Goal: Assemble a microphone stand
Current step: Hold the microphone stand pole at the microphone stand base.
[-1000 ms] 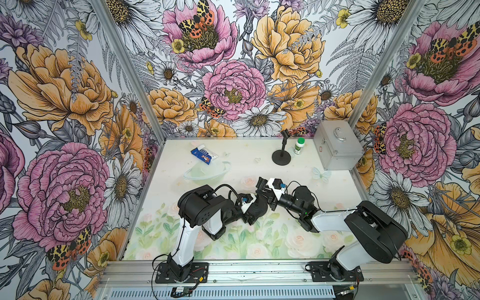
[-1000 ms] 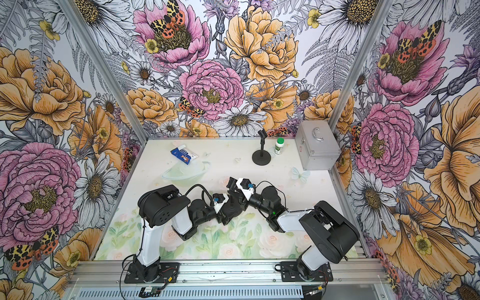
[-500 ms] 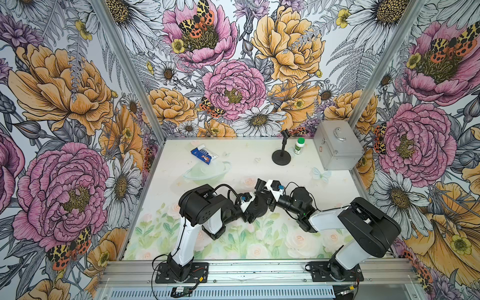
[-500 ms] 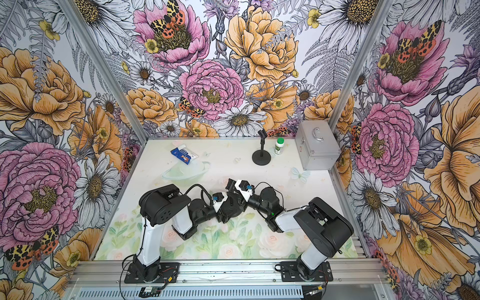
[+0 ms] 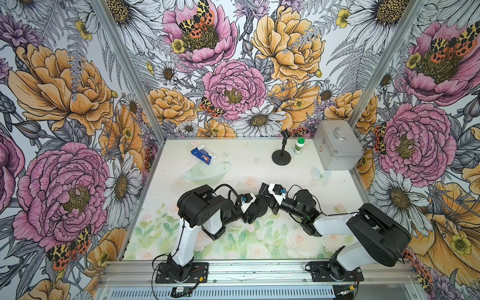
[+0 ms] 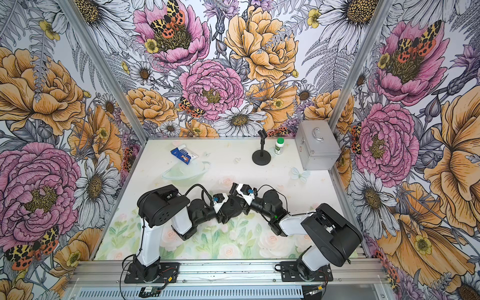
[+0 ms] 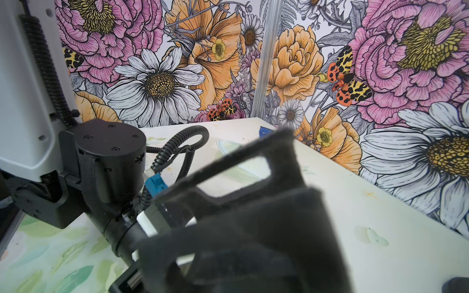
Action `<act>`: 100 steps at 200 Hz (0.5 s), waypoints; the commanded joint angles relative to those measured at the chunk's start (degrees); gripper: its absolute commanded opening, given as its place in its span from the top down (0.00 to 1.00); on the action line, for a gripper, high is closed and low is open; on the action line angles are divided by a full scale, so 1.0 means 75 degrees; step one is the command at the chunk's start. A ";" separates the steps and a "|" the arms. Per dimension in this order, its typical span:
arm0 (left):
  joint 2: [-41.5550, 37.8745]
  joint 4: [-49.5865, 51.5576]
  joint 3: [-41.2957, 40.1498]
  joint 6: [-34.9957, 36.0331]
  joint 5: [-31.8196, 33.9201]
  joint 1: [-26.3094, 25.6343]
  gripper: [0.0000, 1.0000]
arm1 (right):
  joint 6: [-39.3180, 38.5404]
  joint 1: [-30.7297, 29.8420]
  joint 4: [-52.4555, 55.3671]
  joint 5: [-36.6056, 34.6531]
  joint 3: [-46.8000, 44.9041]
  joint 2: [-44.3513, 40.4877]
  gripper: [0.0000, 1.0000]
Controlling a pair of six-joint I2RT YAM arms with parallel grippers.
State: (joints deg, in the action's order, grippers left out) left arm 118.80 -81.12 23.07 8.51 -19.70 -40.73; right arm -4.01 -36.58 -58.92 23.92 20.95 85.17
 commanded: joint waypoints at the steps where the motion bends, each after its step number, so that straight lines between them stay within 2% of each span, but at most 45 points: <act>1: -0.0310 0.0027 0.0029 0.0206 -0.0236 -0.0010 0.15 | -0.0274 -0.0009 0.0856 -0.0141 -0.0121 -0.0193 1.00; 30: -0.0456 0.0034 0.0149 0.0164 -0.0268 0.0079 0.15 | -0.0231 -0.0010 0.0923 0.0219 0.0058 -0.0138 1.00; 53: -0.0155 0.0031 0.0352 0.0084 -0.0534 0.0265 0.20 | -0.0246 -0.0010 0.1070 0.0476 0.0250 0.0087 1.00; 74: 0.0088 0.0031 0.0562 -0.0127 -0.0798 0.0275 0.20 | -0.0049 -0.0016 0.0874 0.0885 0.0384 0.0473 1.00; 100: 0.0086 0.0029 0.0616 -0.0230 -0.0969 0.0275 0.21 | 0.0195 -0.0035 0.0670 0.0915 0.0372 0.0488 1.00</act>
State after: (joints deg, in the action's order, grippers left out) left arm 118.72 -80.82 27.03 7.66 -23.75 -38.79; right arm -4.78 -36.49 -57.10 28.32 23.92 87.29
